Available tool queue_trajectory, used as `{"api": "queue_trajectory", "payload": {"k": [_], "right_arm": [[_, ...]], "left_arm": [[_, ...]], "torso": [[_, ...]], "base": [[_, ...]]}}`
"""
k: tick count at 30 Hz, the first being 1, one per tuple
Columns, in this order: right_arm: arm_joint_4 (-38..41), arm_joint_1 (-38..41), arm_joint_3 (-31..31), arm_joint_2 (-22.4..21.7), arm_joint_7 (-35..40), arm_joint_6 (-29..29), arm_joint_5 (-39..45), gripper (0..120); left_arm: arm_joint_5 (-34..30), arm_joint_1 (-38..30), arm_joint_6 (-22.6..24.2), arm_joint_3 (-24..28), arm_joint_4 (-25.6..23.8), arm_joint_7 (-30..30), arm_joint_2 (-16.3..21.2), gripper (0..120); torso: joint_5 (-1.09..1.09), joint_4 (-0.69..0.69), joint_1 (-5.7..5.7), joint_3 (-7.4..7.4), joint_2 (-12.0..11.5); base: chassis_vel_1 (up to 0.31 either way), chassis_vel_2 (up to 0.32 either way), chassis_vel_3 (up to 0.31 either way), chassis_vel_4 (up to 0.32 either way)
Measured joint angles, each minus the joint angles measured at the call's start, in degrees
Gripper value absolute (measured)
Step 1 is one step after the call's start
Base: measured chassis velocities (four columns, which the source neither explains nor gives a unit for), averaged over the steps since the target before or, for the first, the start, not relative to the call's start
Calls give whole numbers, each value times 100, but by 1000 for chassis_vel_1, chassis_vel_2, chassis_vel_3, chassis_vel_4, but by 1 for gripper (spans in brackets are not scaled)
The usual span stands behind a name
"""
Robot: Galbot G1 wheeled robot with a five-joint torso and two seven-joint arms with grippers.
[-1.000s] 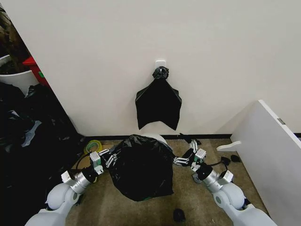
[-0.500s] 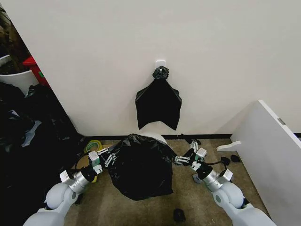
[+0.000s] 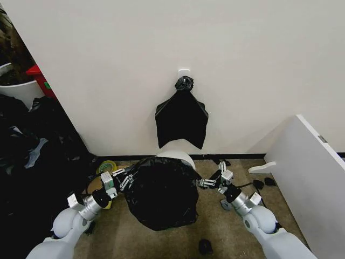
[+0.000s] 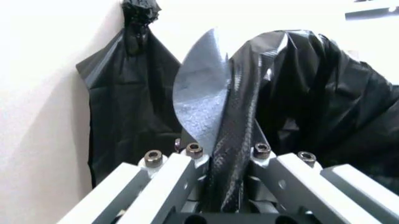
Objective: Place the garbage bag over the trash bin.
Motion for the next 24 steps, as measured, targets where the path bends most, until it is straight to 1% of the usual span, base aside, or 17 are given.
{"api": "queue_trajectory", "payload": {"k": [3,6,8,10,11,13,14,15,16,17,18,19,20,21,22,23,24], "right_arm": [[55,17,-33,32,277,61,19,100],[132,7,-33,37,312,127,158,100],[203,-27,-33,37,320,174,342,100],[297,-73,-32,48,490,220,575,100],[297,-73,-32,48,490,220,575,100],[498,-161,-36,97,1255,97,644,100],[584,-205,-43,111,1517,21,667,100],[742,-291,-58,126,1799,-77,726,100],[742,-291,-58,126,1799,-77,726,100],[969,-428,-94,138,1992,-152,792,100],[1076,-494,-114,142,2042,-179,807,100],[1289,-616,-160,158,2118,-223,825,100],[1289,-616,-160,158,2118,-223,825,100],[1553,-758,-211,190,2215,-288,783,100],[1650,-810,-233,204,2279,-333,719,100],[1854,-939,-291,239,2530,-503,386,100],[1854,-939,-291,239,2530,-503,386,100]], "left_arm": [[-9,2,11,0,2,3,-14,4],[-48,9,26,1,7,-99,-38,4],[-112,20,86,15,-2,-328,-60,4],[-310,30,245,41,-72,-740,-84,4],[-310,30,245,41,-72,-740,-84,4],[-550,34,530,75,-226,-1431,-113,4],[-617,35,613,84,-280,-1643,-119,4],[-716,40,847,95,-418,-2117,-131,4],[-716,40,847,95,-418,-2117,-131,4],[-828,52,1117,109,-581,-2590,-138,4],[-866,57,1222,113,-647,-2755,-144,4],[-933,71,1504,123,-818,-3183,-155,4],[-933,71,1504,123,-818,-3183,-155,4],[-1011,96,1915,136,-1058,-3779,-172,4],[-1054,103,2064,142,-1142,-3987,-183,4],[-1175,118,2394,149,-1340,-4433,-212,4],[-1175,118,2394,149,-1340,-4433,-212,4]], "torso": [[0,0,0,0,0],[-1,0,0,0,0],[0,0,0,0,0],[-1,0,0,0,0],[-1,0,0,0,0],[0,0,0,0,0],[-1,0,0,0,0],[-1,0,0,0,0],[-1,0,0,0,0],[0,0,0,0,0],[0,0,0,0,0],[-1,0,0,0,0],[-1,0,0,0,0],[0,0,0,0,0],[0,0,0,-1,0],[-1,0,0,0,0],[-1,0,0,0,0]], "base": [[0,0,0,0],[0,0,0,0],[0,0,0,0],[0,0,0,0],[0,0,0,0],[0,0,0,0],[0,0,0,0],[0,0,0,0],[0,0,0,0],[0,0,0,0],[0,0,0,0],[0,0,0,0],[0,0,0,0],[0,0,0,0],[0,0,0,0],[0,0,0,0],[0,0,0,0]]}}
